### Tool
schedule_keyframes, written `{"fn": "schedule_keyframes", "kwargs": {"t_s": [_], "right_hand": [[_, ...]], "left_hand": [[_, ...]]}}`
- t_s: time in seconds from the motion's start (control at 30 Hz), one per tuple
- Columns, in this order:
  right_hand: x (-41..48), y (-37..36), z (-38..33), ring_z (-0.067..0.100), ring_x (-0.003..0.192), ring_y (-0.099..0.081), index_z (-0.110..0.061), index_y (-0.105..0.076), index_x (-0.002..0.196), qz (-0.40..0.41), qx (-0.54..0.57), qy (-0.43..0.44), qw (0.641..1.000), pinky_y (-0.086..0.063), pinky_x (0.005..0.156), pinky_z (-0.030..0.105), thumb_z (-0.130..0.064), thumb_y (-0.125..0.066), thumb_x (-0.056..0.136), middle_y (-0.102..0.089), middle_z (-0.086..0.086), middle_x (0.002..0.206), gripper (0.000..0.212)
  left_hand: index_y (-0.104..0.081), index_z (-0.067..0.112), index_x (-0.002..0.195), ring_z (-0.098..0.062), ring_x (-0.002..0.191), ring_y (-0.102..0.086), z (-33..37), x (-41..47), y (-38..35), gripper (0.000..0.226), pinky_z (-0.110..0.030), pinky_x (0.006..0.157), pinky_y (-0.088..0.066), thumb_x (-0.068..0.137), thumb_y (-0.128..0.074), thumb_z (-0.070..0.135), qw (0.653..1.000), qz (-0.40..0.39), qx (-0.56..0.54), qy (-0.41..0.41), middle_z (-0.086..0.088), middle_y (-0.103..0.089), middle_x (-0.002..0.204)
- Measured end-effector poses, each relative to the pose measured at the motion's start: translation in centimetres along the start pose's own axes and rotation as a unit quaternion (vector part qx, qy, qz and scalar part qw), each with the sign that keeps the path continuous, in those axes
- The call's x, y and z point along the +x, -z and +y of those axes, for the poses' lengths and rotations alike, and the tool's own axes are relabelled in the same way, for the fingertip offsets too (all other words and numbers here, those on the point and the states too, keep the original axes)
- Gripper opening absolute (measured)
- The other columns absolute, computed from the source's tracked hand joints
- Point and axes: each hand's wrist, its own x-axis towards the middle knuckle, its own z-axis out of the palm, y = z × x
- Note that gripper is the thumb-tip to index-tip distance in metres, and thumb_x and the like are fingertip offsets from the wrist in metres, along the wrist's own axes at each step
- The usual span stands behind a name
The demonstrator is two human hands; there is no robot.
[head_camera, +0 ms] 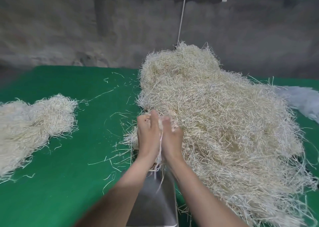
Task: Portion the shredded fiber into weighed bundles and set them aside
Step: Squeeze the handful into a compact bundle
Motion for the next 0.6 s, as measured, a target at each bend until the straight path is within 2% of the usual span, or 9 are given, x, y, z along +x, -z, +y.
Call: {"fn": "schedule_keyframes", "kwargs": {"t_s": [0.03, 0.1, 0.17, 0.23, 0.33, 0.4, 0.47, 0.53, 0.6], "right_hand": [[1.1, 0.2, -0.8, 0.021, 0.078, -0.066, 0.005, -0.054, 0.110, 0.022, 0.038, -0.034, 0.998, -0.053, 0.064, 0.024, -0.041, -0.045, 0.097, -0.064, -0.003, 0.077, 0.049], [2.4, 0.4, -1.6, 0.033, 0.126, -0.046, -0.001, -0.029, 0.142, 0.056, 0.092, -0.095, 0.990, -0.041, 0.098, 0.041, -0.043, -0.045, 0.096, -0.049, 0.014, 0.129, 0.064], [3.0, 0.9, -2.0, 0.030, 0.116, -0.052, -0.005, -0.039, 0.133, 0.070, 0.128, -0.135, 0.980, -0.042, 0.097, 0.042, -0.039, -0.046, 0.097, -0.050, 0.017, 0.128, 0.051], [3.6, 1.0, -2.9, 0.020, 0.079, -0.063, -0.008, -0.056, 0.099, 0.064, 0.232, -0.146, 0.960, -0.052, 0.074, 0.033, -0.029, -0.046, 0.098, -0.058, 0.010, 0.094, 0.023], [4.5, 0.6, -3.4, 0.019, 0.088, -0.066, -0.008, -0.055, 0.112, 0.088, 0.289, -0.143, 0.942, -0.056, 0.081, 0.044, -0.027, -0.046, 0.098, -0.058, 0.008, 0.102, 0.025], [4.0, -0.3, -2.8, 0.017, 0.072, -0.070, -0.010, -0.054, 0.105, 0.061, 0.199, -0.094, 0.974, -0.059, 0.062, 0.043, -0.023, -0.046, 0.098, -0.064, 0.012, 0.092, 0.017], [2.6, -0.6, -1.1, 0.021, 0.087, -0.065, -0.022, -0.056, 0.111, 0.041, -0.035, 0.054, 0.997, -0.056, 0.077, 0.041, -0.017, -0.043, 0.099, -0.063, 0.012, 0.104, 0.019], [2.1, 0.1, 1.4, 0.018, 0.118, -0.050, -0.025, -0.054, 0.117, -0.006, -0.288, 0.203, 0.936, -0.039, 0.105, 0.040, -0.014, -0.041, 0.098, -0.054, 0.004, 0.130, 0.026], [1.5, 1.0, 2.7, 0.012, 0.138, -0.022, -0.022, -0.044, 0.134, -0.075, -0.390, 0.257, 0.881, -0.013, 0.117, 0.042, -0.019, -0.043, 0.096, -0.034, -0.002, 0.148, 0.038]], "left_hand": [[-0.050, 0.027, 0.096, 0.016, 0.072, -0.053, -0.3, -0.7, -0.1, 0.027, -0.003, 0.063, -0.039, 0.094, -0.040, 0.052, 1.000, -0.011, -0.015, -0.012, 0.014, -0.059, 0.089], [-0.054, 0.036, 0.100, 0.021, 0.089, -0.053, -0.8, -1.9, 0.7, 0.018, -0.005, 0.076, -0.039, 0.092, -0.048, 0.051, 0.995, 0.013, -0.096, -0.022, 0.027, -0.063, 0.099], [-0.054, 0.041, 0.112, 0.018, 0.107, -0.049, -1.5, -2.1, 2.0, 0.029, -0.023, 0.095, -0.035, 0.088, -0.050, 0.055, 0.982, 0.054, -0.181, 0.006, 0.027, -0.058, 0.116], [-0.035, 0.048, 0.137, 0.007, 0.128, -0.035, -2.6, -2.3, 2.5, 0.062, -0.045, 0.111, -0.020, 0.081, -0.041, 0.075, 0.963, 0.024, -0.231, 0.137, 0.019, -0.041, 0.143], [-0.031, 0.041, 0.144, -0.029, 0.136, -0.035, -2.9, -2.5, 1.5, 0.105, -0.065, 0.105, -0.023, 0.051, -0.034, 0.089, 0.886, -0.085, -0.335, 0.311, 0.000, -0.038, 0.148], [-0.050, 0.026, 0.135, -0.034, 0.125, -0.049, -2.2, -1.1, 0.6, 0.109, -0.059, 0.101, -0.035, 0.047, -0.036, 0.089, 0.838, -0.122, -0.408, 0.340, -0.011, -0.054, 0.136], [-0.057, 0.019, 0.129, -0.034, 0.116, -0.058, -0.8, 1.0, 0.3, 0.101, -0.050, 0.098, -0.043, 0.055, -0.039, 0.086, 0.850, -0.096, -0.398, 0.331, -0.013, -0.062, 0.124], [-0.063, 0.011, 0.117, -0.030, 0.095, -0.068, -0.5, 2.6, 0.5, 0.076, -0.042, 0.082, -0.054, 0.071, -0.052, 0.070, 0.877, -0.052, -0.358, 0.317, -0.014, -0.070, 0.103], [-0.068, 0.007, 0.090, -0.023, 0.064, -0.070, -1.2, 3.6, 1.0, 0.038, -0.031, 0.056, -0.055, 0.086, -0.060, 0.044, 0.895, 0.004, -0.327, 0.303, -0.010, -0.070, 0.079]]}}
